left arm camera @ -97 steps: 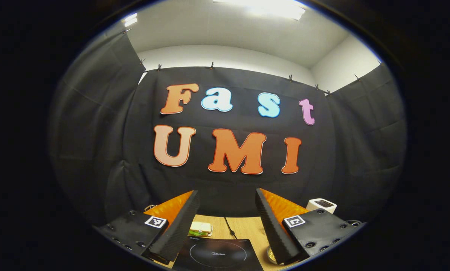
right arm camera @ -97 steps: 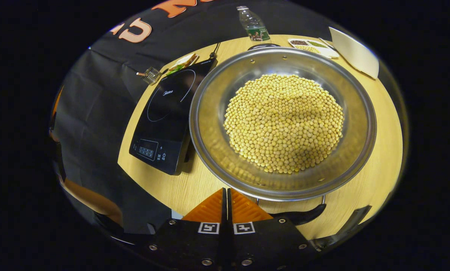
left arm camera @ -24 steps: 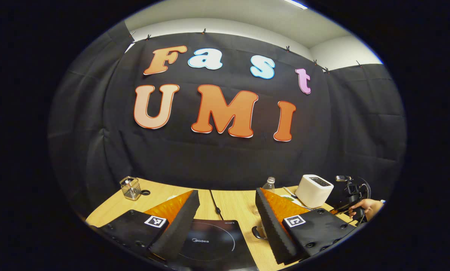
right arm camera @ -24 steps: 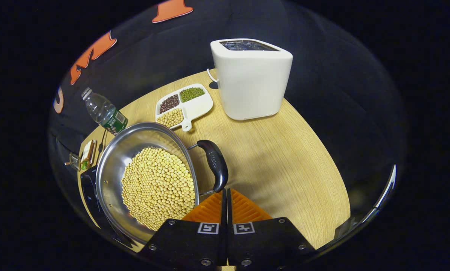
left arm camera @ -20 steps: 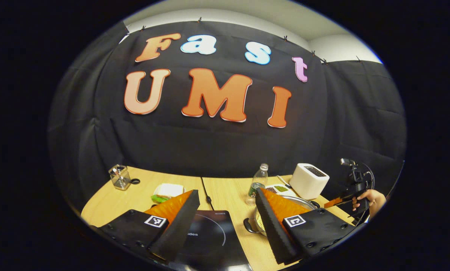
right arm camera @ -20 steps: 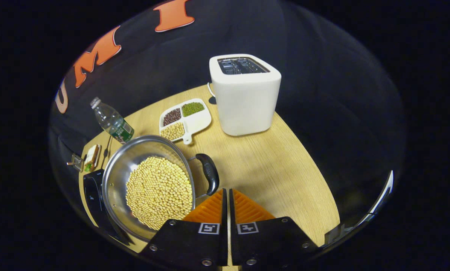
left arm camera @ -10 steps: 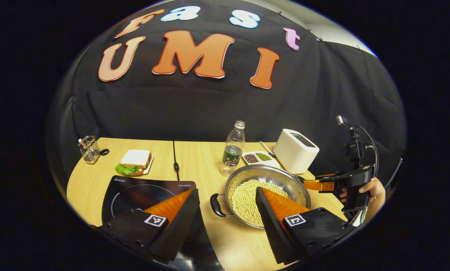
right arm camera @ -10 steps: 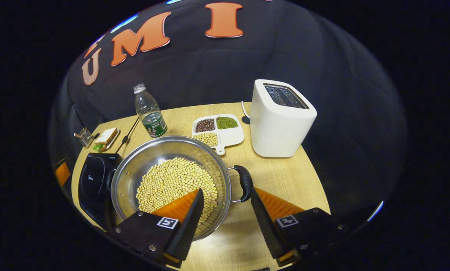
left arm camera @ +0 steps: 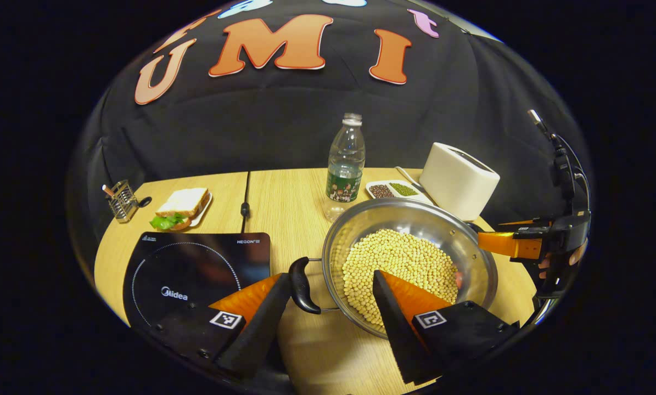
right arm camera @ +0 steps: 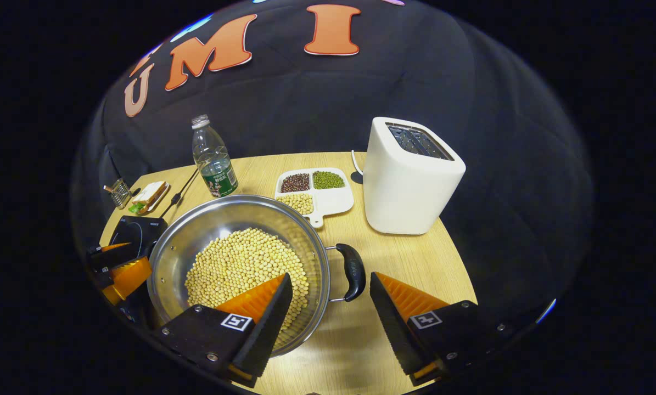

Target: First push the handle of the pot to place it horizontally, then grasp the pot with both hands and set it on the induction cooktop.

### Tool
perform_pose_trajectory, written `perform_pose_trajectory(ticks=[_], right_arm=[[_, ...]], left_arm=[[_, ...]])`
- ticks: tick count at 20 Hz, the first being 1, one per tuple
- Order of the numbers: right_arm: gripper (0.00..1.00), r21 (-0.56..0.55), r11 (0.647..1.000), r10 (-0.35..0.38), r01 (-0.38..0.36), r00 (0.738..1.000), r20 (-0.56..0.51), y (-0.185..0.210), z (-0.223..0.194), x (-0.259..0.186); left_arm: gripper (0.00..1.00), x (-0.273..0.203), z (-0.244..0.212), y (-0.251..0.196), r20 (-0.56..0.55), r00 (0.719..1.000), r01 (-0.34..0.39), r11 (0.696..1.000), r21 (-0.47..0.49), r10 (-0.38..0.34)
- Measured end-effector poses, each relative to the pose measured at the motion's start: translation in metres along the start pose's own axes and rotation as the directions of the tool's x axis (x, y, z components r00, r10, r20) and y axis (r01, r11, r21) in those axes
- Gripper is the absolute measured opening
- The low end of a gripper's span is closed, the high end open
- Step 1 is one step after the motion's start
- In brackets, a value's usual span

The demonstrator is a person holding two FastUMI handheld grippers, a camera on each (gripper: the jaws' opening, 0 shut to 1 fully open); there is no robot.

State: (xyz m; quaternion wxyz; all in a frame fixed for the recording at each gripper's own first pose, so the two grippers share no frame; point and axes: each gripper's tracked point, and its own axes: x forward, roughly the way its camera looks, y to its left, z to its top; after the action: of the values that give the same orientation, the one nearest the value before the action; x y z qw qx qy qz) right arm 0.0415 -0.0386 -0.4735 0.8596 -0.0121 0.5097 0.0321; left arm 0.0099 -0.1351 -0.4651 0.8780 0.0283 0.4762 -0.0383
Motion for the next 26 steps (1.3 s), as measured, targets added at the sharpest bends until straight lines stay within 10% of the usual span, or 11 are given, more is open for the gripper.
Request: perform_pose_trajectory(ticks=[26], right_arm=[[0.88, -0.002, 0.997, -0.074, 0.074, 0.995, -0.060, -0.021, -0.021, 0.049]], left_arm=[[0.92, 0.105, -0.020, -0.002, -0.089, 0.996, 0.001, 0.996, 0.084, 0.007]])
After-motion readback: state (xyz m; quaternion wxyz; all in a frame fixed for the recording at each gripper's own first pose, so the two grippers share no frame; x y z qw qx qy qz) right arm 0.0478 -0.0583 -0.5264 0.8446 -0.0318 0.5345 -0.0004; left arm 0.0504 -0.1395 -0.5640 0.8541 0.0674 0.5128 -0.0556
